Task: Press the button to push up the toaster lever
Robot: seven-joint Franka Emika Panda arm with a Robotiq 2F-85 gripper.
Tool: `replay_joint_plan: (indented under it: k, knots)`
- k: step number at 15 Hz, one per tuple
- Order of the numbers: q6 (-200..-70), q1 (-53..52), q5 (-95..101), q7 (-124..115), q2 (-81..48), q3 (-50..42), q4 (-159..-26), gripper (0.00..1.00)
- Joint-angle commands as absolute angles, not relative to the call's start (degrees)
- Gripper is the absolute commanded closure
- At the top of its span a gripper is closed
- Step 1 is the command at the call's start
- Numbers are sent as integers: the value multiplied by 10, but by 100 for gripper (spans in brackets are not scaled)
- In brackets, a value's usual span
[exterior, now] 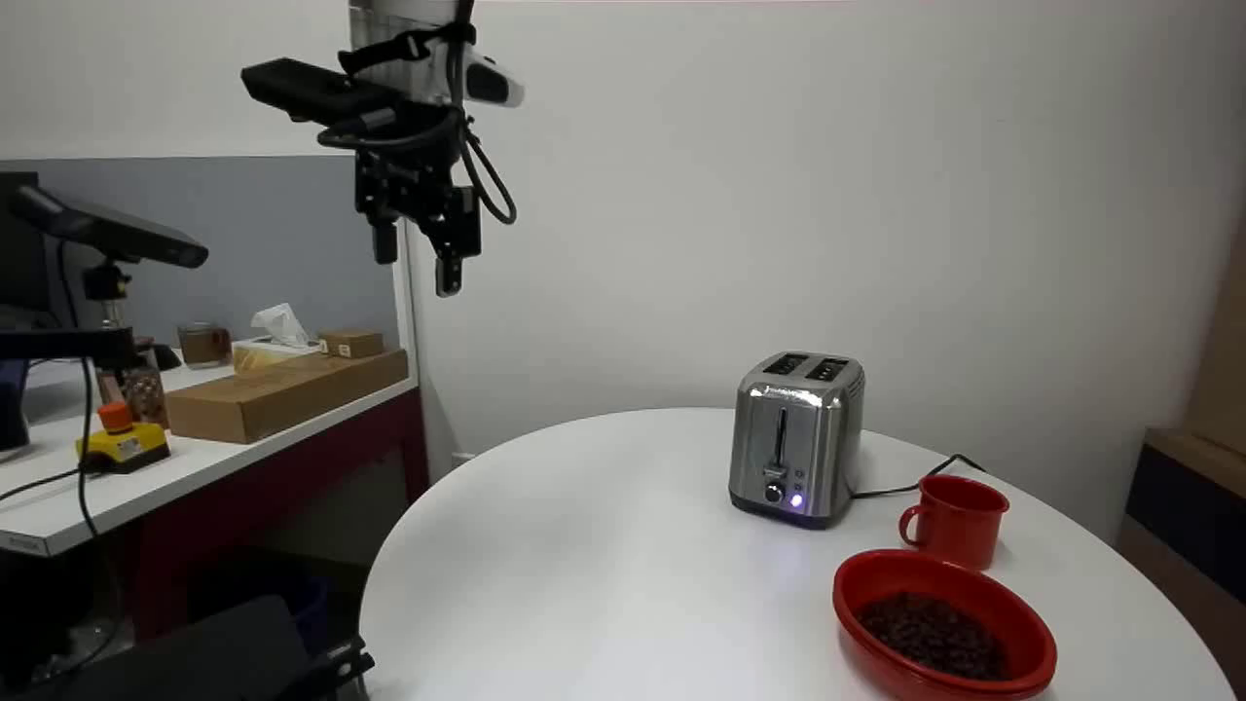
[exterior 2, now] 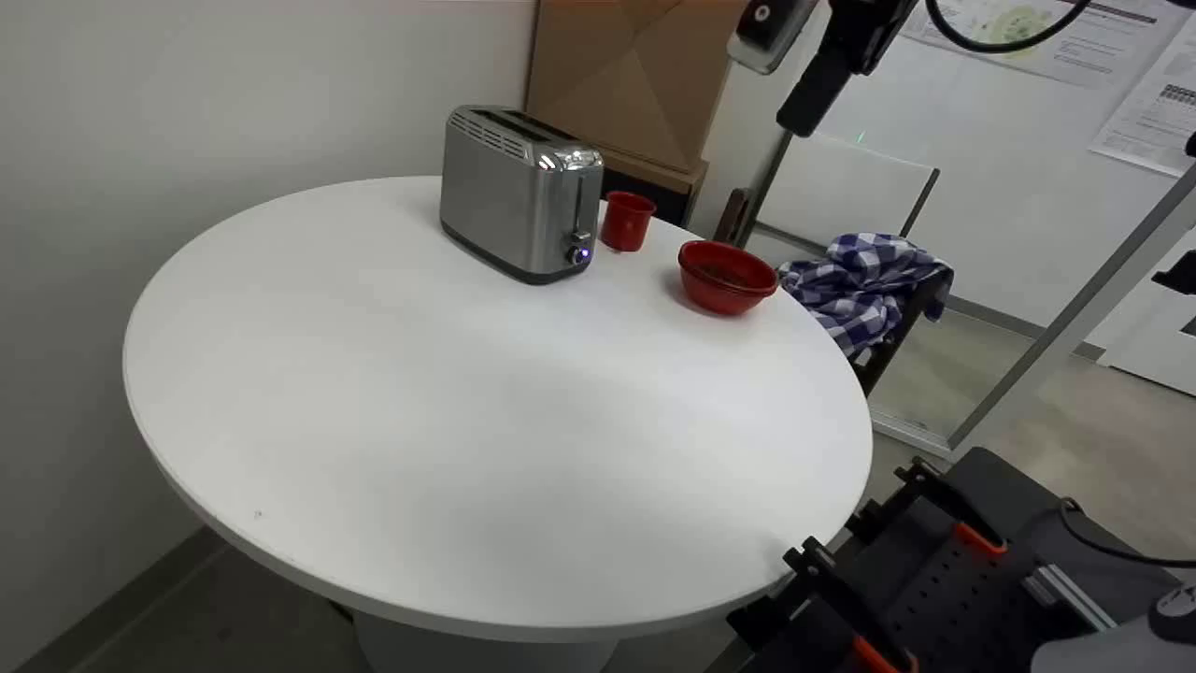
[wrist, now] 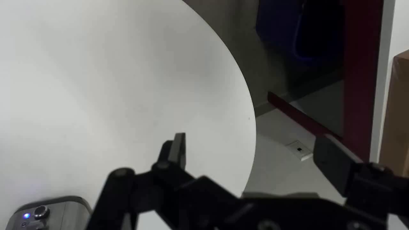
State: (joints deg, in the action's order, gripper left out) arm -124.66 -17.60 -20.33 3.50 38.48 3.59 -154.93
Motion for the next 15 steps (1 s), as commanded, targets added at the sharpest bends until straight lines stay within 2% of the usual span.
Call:
replay_joint_plan:
  k: [1,10,15]
  knots:
    - [-1243,-169,-208,39,385,42,-1548,0]
    - [-1136,-144,-193,207,245,-38,-1410,0]
    - [-1123,-100,-131,234,130,-29,-1310,0]
